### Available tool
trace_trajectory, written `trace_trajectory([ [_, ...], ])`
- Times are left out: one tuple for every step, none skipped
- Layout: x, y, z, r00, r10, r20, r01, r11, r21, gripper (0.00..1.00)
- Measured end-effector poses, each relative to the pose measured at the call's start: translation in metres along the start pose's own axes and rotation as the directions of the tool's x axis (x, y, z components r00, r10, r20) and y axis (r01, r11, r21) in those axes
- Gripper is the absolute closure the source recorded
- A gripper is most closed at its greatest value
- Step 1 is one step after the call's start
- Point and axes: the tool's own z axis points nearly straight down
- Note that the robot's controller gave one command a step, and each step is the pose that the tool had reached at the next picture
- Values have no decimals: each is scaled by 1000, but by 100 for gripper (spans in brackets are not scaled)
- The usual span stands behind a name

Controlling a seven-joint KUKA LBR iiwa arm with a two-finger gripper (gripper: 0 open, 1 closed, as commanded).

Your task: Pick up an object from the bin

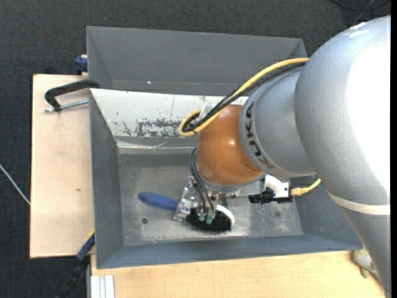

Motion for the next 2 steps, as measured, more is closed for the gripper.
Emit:
trace_trajectory([
  [-13, -2, -121, 1000, -12, 10, 13, 1000, -5, 100],
  [-34, 2, -245, 958, -287, 11, 287, 958, -1, 100],
])
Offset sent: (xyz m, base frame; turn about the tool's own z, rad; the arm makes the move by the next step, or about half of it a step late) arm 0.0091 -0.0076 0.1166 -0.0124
